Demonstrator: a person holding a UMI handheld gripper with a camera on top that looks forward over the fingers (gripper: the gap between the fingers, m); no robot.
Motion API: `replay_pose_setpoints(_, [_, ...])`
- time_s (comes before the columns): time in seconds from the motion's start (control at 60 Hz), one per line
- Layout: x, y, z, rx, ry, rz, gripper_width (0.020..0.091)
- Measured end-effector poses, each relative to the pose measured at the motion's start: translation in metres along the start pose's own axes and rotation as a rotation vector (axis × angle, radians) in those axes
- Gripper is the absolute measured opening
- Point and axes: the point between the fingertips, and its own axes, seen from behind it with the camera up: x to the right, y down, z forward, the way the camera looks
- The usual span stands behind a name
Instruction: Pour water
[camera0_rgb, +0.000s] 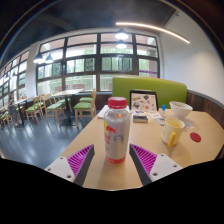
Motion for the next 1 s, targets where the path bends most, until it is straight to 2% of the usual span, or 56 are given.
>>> replay_pose_setpoints(0.133, [0.013, -0.012, 0.036, 0.027, 0.036, -0.006, 0.08])
replay_pose_setpoints(0.183, [0.015, -0.018, 0.046, 0.044, 0.048, -0.022, 0.0782])
replay_pose_setpoints(0.2, [0.015, -0.02, 0.049, 0.05, 0.048, -0.028, 0.0737])
replay_pose_setpoints(0.25, [0.015, -0.022, 0.057, 0.063, 0.049, -0.047, 0.0519])
replay_pose_setpoints(0.333, [0.018, -0.025, 0.063, 0.092, 0.064, -0.091, 0.049])
replay_pose_setpoints(0.467, [0.026, -0.025, 0.065, 0.093, 0.063, -0.114, 0.0423])
replay_pose_setpoints(0.583, [0.029, -0.026, 0.065, 0.097, 0.058, -0.07, 0.0423])
replay_pose_setpoints(0.767, [0.04, -0.026, 0.071, 0.053, 0.01, 0.028, 0.0422])
replay_pose_setpoints(0.867, [0.042, -0.033, 0.07, 0.024, -0.055, 0.181, 0.0422])
replay_pose_setpoints(1.0, [0.068, -0.067, 0.068, 0.052, -0.173, 0.561, 0.0422])
